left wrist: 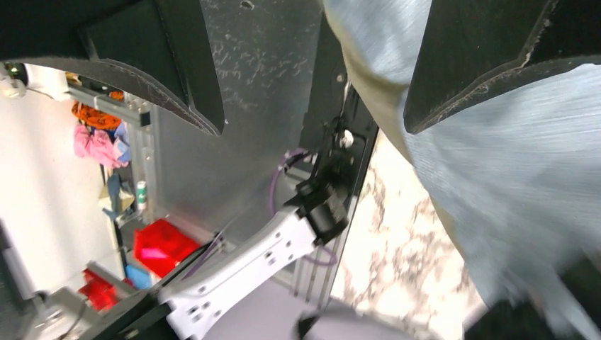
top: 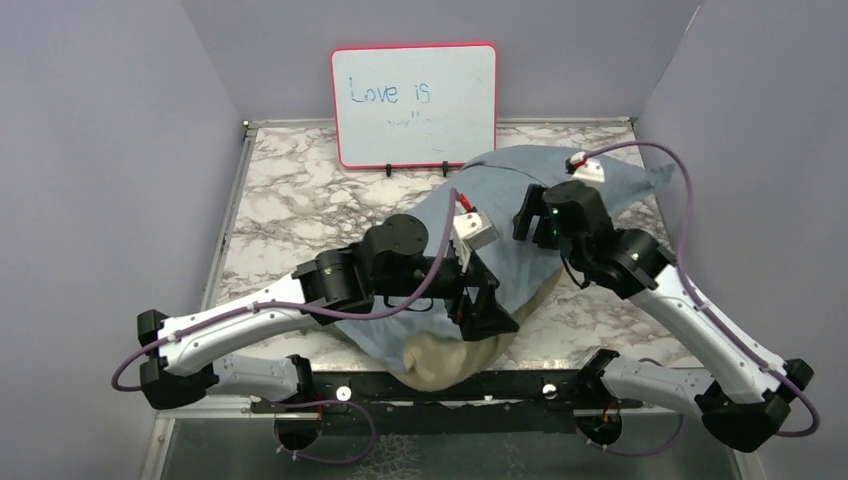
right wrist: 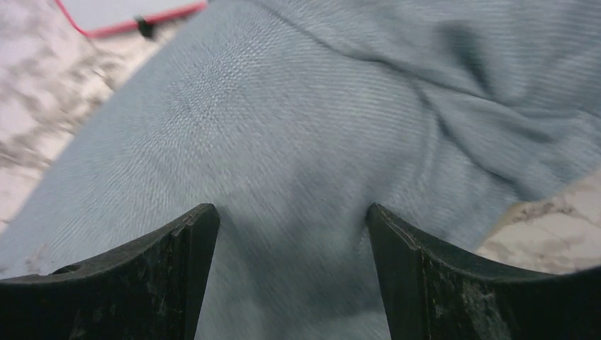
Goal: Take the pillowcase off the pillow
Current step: Turn over the pillow at the center of the board.
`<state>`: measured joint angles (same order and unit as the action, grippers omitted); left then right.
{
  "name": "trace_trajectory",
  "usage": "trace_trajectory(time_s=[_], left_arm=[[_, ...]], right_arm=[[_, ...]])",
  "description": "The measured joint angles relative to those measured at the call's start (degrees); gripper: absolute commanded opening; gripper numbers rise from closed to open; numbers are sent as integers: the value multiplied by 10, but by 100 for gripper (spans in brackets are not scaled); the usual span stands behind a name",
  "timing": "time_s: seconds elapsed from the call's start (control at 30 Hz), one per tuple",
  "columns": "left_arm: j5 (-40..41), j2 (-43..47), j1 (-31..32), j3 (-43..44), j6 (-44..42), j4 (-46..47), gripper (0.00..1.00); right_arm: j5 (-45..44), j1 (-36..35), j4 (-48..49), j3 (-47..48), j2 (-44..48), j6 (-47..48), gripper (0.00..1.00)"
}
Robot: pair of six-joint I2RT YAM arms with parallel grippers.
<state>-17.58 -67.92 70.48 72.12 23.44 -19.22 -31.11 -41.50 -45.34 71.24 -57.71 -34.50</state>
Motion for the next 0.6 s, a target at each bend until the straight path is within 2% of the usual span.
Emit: trace_trajectory(time_s=[0.17, 0.3, 0.47, 0.6], left_arm=[[16, 44, -3, 37, -5, -10, 99], [125, 81, -3, 41, -2, -61, 99], [265, 57, -20, 34, 38, -147, 99], [337, 26, -57, -38, 116, -198, 99]], right_arm=[[7, 1, -53, -82, -23, -37, 77], [16, 4, -87, -120, 2, -73, 77], [51, 4, -97, -131, 62, -81, 78], [85, 4, -103, -85, 78, -55, 81]])
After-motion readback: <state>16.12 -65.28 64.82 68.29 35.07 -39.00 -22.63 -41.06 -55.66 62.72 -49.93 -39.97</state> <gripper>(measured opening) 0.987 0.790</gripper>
